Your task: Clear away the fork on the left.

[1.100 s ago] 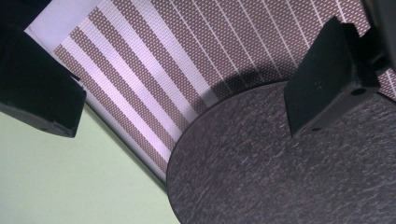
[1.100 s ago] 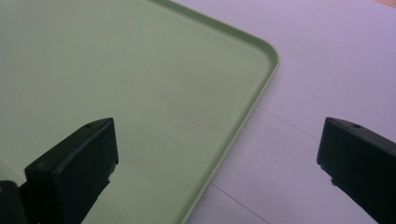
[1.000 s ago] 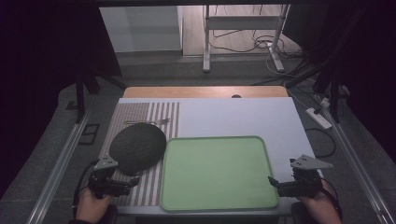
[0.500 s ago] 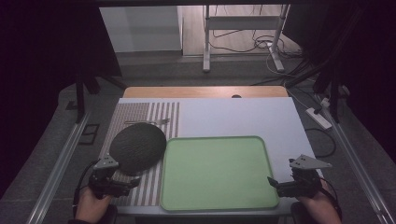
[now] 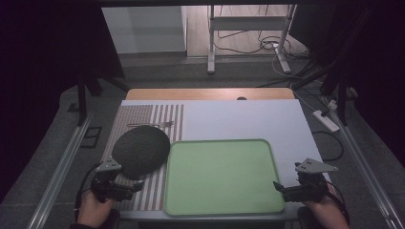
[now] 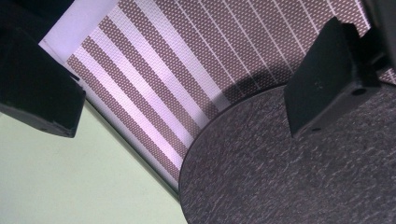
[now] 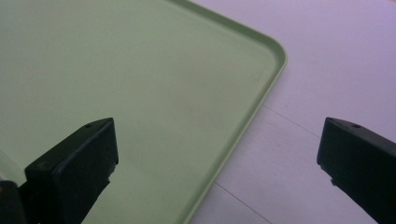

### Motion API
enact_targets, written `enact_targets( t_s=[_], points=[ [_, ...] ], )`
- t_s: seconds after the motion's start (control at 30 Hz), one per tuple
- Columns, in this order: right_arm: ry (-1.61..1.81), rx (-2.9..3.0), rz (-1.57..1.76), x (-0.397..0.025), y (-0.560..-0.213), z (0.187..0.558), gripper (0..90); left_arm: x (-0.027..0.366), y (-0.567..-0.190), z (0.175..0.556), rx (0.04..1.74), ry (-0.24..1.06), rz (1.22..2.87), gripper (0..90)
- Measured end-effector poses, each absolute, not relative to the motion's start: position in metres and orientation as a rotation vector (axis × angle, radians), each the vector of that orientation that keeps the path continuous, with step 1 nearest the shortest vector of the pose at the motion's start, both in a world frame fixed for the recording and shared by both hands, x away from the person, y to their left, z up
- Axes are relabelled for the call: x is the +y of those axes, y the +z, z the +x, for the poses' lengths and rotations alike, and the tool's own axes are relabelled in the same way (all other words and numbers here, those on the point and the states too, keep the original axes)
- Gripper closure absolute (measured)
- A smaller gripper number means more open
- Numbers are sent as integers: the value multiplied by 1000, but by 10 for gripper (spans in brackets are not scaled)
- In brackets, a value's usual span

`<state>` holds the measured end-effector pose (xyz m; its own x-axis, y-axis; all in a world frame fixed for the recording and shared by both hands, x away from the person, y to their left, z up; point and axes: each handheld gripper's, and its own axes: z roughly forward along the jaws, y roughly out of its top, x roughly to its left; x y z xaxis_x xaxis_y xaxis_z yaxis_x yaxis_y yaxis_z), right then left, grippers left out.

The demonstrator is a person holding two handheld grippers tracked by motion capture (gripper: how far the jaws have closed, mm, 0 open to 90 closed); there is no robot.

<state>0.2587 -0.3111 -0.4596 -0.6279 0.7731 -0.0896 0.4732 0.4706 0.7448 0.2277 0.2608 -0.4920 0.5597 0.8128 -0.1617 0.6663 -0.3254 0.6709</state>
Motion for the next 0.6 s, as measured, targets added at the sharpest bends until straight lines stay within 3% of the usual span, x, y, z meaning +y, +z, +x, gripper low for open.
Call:
enact_targets(
  t_s=[0.6],
  points=[
    [970,2314,1029,-310,-460,259,0,260,-489,245,1137,265,2072,0]
  ],
)
